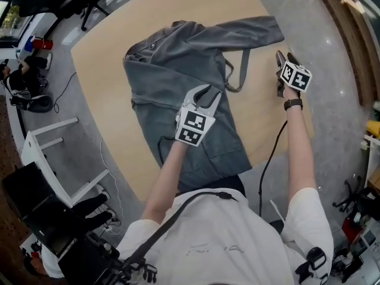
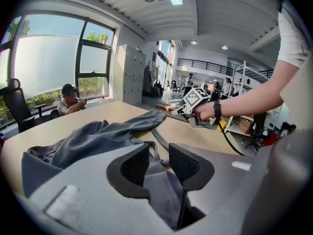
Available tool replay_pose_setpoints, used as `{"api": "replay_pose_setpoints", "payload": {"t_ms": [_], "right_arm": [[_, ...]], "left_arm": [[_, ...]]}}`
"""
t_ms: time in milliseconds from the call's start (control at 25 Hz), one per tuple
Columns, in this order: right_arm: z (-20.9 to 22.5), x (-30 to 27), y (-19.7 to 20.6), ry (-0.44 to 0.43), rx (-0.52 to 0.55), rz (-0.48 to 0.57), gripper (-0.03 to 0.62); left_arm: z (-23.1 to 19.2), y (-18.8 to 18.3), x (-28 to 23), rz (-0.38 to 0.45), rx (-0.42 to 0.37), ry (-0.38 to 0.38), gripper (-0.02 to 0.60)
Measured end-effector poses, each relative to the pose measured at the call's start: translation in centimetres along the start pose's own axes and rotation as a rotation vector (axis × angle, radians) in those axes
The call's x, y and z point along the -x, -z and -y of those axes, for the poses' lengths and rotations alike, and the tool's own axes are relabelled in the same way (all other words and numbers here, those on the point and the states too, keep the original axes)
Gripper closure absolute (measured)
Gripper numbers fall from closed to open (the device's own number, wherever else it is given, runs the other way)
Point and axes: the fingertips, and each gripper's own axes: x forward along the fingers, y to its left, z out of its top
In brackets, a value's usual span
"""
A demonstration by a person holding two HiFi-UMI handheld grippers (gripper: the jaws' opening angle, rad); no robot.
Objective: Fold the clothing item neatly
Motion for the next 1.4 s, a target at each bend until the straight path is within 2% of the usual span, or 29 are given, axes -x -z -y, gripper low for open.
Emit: {"api": "replay_pose_setpoints", "payload": {"t_ms": [160, 280, 360, 440, 480, 640, 840, 1000, 1160, 1280, 1400], "right_arm": [[1.8, -6.4, -3.3, 0.023, 0.048, -0.035, 0.361], [2.6, -9.9, -4.0, 0.074, 0.095, -0.08, 0.333], [2.5, -11.4, -3.7, 0.084, 0.105, -0.106, 0.368], [2.2, -11.9, -3.7, 0.084, 0.105, -0.11, 0.463], [2.2, -11.8, -3.9, 0.093, 0.108, -0.108, 0.547], [2.7, -8.6, -6.8, 0.118, 0.074, -0.003, 0.554], [4.2, -2.1, -13.8, 0.172, 0.077, 0.171, 0.554], [3.8, 2.9, -17.6, 0.197, 0.05, 0.227, 0.553], [-2.9, 7.6, -21.3, 0.084, 0.113, 0.325, 0.553], [-11.9, 11.3, -22.6, -0.091, 0.222, 0.405, 0.553], [-22.9, 14.7, -22.2, -0.293, 0.403, 0.46, 0.553]], "left_arm": [[-0.4, 0.5, -0.8, -0.025, 0.024, -0.014, 0.449], [-1.0, 1.5, -0.5, -0.047, 0.044, -0.031, 0.449], [-1.6, 2.2, -0.1, -0.062, 0.05, -0.047, 0.449], [-2.4, 2.7, 0.4, -0.068, 0.054, -0.065, 0.449], [-2.8, 2.8, 0.6, -0.067, 0.058, -0.074, 0.449], [-3.5, 3.0, 2.2, -0.05, 0.078, -0.099, 0.449], [-4.2, 3.4, 5.0, -0.012, 0.108, -0.123, 0.449], [-4.9, 3.8, 8.1, 0.02, 0.129, -0.147, 0.449], [-5.7, 3.5, 11.2, 0.073, 0.156, -0.18, 0.449], [-6.5, 3.9, 14.4, 0.095, 0.184, -0.217, 0.449], [-7.9, 4.8, 17.5, 0.127, 0.212, -0.278, 0.449]]}}
